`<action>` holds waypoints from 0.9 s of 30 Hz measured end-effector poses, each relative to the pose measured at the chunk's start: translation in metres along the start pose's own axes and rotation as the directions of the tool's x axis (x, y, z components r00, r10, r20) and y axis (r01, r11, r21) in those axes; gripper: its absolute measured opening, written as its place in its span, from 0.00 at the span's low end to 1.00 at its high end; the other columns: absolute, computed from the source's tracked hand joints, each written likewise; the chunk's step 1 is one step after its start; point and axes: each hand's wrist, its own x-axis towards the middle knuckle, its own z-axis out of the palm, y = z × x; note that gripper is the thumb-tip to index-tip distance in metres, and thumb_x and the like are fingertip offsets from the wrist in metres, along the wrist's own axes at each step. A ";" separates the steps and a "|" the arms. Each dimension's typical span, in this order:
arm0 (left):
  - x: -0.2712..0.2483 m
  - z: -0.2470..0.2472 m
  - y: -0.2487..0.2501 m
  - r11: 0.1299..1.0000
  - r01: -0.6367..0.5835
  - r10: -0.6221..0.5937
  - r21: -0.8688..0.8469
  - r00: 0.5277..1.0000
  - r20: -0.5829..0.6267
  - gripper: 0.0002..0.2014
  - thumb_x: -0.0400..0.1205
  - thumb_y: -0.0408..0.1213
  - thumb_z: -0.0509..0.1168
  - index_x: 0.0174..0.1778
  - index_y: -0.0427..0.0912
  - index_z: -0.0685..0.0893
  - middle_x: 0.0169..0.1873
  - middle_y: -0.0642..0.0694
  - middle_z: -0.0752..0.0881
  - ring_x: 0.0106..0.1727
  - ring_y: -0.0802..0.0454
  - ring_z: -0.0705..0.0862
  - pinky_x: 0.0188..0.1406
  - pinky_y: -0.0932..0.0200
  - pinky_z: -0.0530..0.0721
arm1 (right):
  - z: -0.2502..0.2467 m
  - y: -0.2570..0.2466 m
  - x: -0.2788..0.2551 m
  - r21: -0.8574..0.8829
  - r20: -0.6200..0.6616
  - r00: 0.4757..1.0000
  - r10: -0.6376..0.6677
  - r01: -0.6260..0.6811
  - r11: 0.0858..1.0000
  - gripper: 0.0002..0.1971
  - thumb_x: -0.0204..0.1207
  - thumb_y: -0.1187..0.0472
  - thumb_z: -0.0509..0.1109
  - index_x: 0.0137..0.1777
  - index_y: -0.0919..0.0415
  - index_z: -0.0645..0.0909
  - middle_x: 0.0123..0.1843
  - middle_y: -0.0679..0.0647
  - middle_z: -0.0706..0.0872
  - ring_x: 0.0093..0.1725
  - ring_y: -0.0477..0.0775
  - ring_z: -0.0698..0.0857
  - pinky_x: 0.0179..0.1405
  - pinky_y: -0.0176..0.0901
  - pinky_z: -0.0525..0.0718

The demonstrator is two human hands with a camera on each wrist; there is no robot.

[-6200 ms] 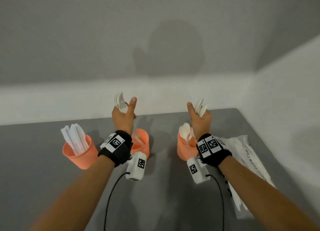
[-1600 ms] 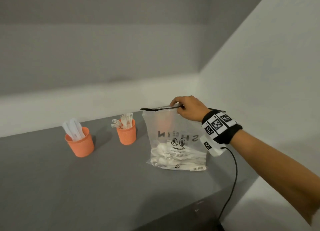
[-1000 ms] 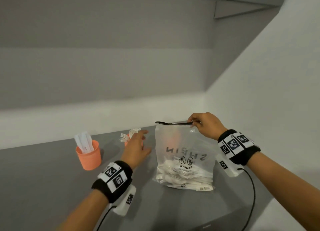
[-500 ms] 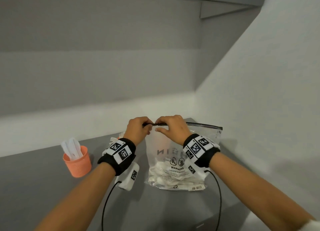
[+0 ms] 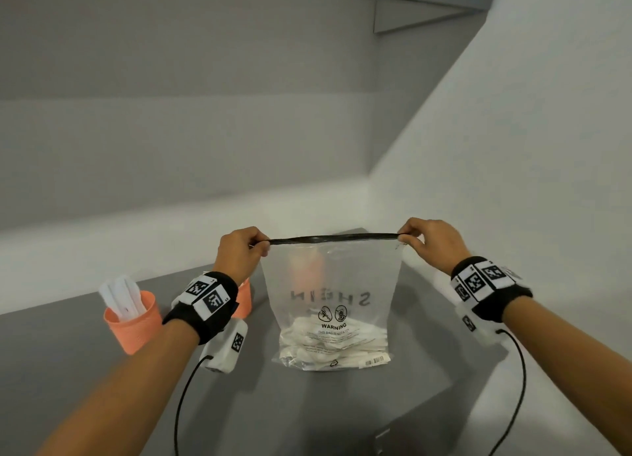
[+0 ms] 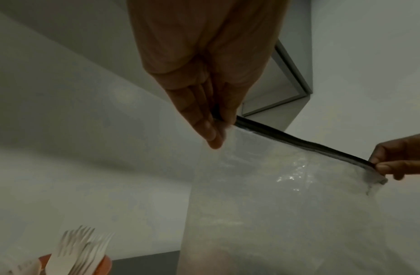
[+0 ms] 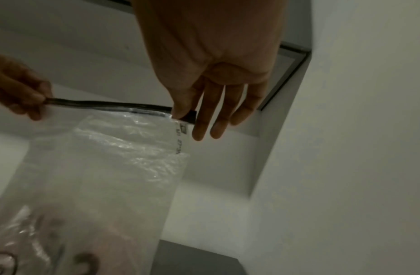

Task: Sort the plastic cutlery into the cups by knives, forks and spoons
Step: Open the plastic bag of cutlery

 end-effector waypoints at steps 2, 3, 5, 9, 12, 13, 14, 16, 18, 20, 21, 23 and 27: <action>0.000 0.003 0.004 0.999 -0.001 -0.002 0.049 0.998 0.058 0.04 0.77 0.33 0.66 0.38 0.39 0.86 0.34 0.45 0.86 0.43 0.44 0.84 0.50 0.51 0.82 | -0.001 0.005 -0.004 0.025 0.023 0.999 0.034 -0.035 0.999 0.08 0.79 0.57 0.66 0.52 0.57 0.84 0.48 0.47 0.88 0.42 0.51 0.83 0.41 0.40 0.72; 0.000 0.004 0.008 0.997 0.006 -0.014 0.082 0.996 0.094 0.07 0.77 0.40 0.67 0.38 0.41 0.86 0.36 0.48 0.86 0.46 0.45 0.84 0.48 0.54 0.80 | 0.000 0.006 -0.006 0.066 0.017 0.999 0.043 -0.044 0.997 0.06 0.79 0.57 0.67 0.51 0.57 0.84 0.46 0.45 0.87 0.38 0.50 0.82 0.40 0.39 0.73; 0.000 0.008 0.013 0.983 0.007 -0.033 0.182 0.989 0.144 0.17 0.73 0.58 0.65 0.38 0.48 0.86 0.40 0.54 0.86 0.52 0.47 0.82 0.53 0.52 0.78 | 0.002 0.004 -0.008 0.225 0.008 0.998 0.057 -0.057 0.973 0.02 0.78 0.60 0.68 0.47 0.56 0.82 0.42 0.45 0.85 0.32 0.52 0.85 0.38 0.39 0.76; 0.003 0.029 0.030 0.936 -0.093 0.033 0.339 0.984 0.177 0.19 0.77 0.62 0.60 0.44 0.50 0.87 0.49 0.54 0.88 0.58 0.49 0.81 0.62 0.48 0.70 | 0.008 0.000 -0.014 0.399 0.005 0.998 0.056 -0.053 0.915 0.04 0.77 0.66 0.69 0.43 0.58 0.80 0.36 0.47 0.84 0.34 0.51 0.87 0.41 0.36 0.81; 0.003 0.045 0.039 0.901 -0.173 0.083 0.398 0.969 0.234 0.17 0.79 0.58 0.60 0.48 0.50 0.86 0.50 0.53 0.88 0.56 0.51 0.82 0.58 0.51 0.69 | 0.008 0.001 -0.017 0.435 -0.011 0.997 0.081 -0.068 0.898 0.05 0.76 0.67 0.70 0.41 0.57 0.81 0.34 0.46 0.85 0.32 0.39 0.86 0.40 0.26 0.82; 0.003 0.048 0.040 0.897 -0.186 0.091 0.402 0.965 0.245 0.17 0.79 0.58 0.60 0.48 0.50 0.86 0.50 0.53 0.88 0.55 0.51 0.82 0.58 0.51 0.70 | 0.007 0.002 -0.018 0.446 -0.019 0.995 0.093 -0.075 0.892 0.05 0.75 0.67 0.71 0.41 0.57 0.81 0.34 0.47 0.85 0.30 0.35 0.85 0.38 0.22 0.80; 0.003 0.050 0.041 0.898 -0.192 0.095 0.396 0.963 0.250 0.16 0.80 0.57 0.60 0.48 0.50 0.87 0.50 0.53 0.88 0.54 0.51 0.82 0.58 0.51 0.71 | 0.006 0.002 -0.020 0.450 -0.026 0.994 0.102 -0.079 0.890 0.05 0.75 0.67 0.71 0.41 0.57 0.82 0.34 0.48 0.85 0.30 0.33 0.84 0.37 0.20 0.80; 0.003 0.052 0.042 0.890 -0.212 0.116 0.403 0.961 0.249 0.15 0.81 0.55 0.60 0.48 0.50 0.87 0.48 0.51 0.88 0.53 0.50 0.83 0.56 0.52 0.73 | 0.005 0.001 -0.025 0.456 -0.045 0.992 0.121 -0.088 0.886 0.04 0.74 0.66 0.72 0.40 0.58 0.83 0.34 0.50 0.86 0.33 0.35 0.85 0.40 0.24 0.80; 0.003 0.053 0.044 0.865 -0.245 0.143 0.438 0.957 0.252 0.14 0.83 0.50 0.58 0.50 0.47 0.86 0.47 0.48 0.88 0.53 0.46 0.84 0.53 0.53 0.73 | 0.004 -0.002 -0.029 0.454 -0.060 0.984 0.165 -0.120 0.883 0.06 0.73 0.61 0.74 0.36 0.59 0.84 0.34 0.52 0.88 0.37 0.45 0.86 0.44 0.35 0.83; 0.003 0.055 0.045 0.863 -0.267 0.171 0.430 0.953 0.249 0.13 0.85 0.44 0.56 0.52 0.44 0.84 0.45 0.44 0.88 0.51 0.42 0.84 0.48 0.54 0.74 | 0.004 -0.005 -0.030 0.419 -0.041 0.979 0.201 -0.166 0.893 0.12 0.70 0.53 0.76 0.33 0.61 0.83 0.31 0.54 0.88 0.34 0.48 0.85 0.41 0.38 0.82; 0.002 0.057 0.046 0.869 -0.281 0.191 0.408 0.950 0.247 0.12 0.85 0.42 0.55 0.53 0.42 0.83 0.45 0.42 0.87 0.49 0.41 0.84 0.44 0.55 0.73 | 0.005 -0.007 -0.030 0.375 -0.011 0.978 0.207 -0.188 0.908 0.14 0.68 0.51 0.78 0.33 0.61 0.83 0.30 0.53 0.86 0.32 0.46 0.82 0.37 0.36 0.80; -0.002 0.062 0.049 0.866 -0.331 0.250 0.375 0.936 0.248 0.13 0.86 0.40 0.53 0.53 0.39 0.80 0.45 0.40 0.86 0.46 0.40 0.82 0.38 0.56 0.72 | 0.009 -0.012 -0.030 0.229 0.089 0.972 0.215 -0.230 0.946 0.13 0.66 0.53 0.79 0.36 0.61 0.82 0.30 0.48 0.81 0.31 0.43 0.77 0.30 0.30 0.74; -0.012 0.070 0.046 0.812 -0.426 0.347 0.399 0.902 0.256 0.15 0.86 0.47 0.53 0.56 0.40 0.77 0.47 0.42 0.84 0.45 0.41 0.83 0.35 0.58 0.68 | 0.023 -0.014 -0.028 0.152 0.310 0.893 0.327 -0.386 0.910 0.08 0.76 0.59 0.70 0.41 0.65 0.81 0.31 0.54 0.79 0.29 0.51 0.80 0.28 0.31 0.77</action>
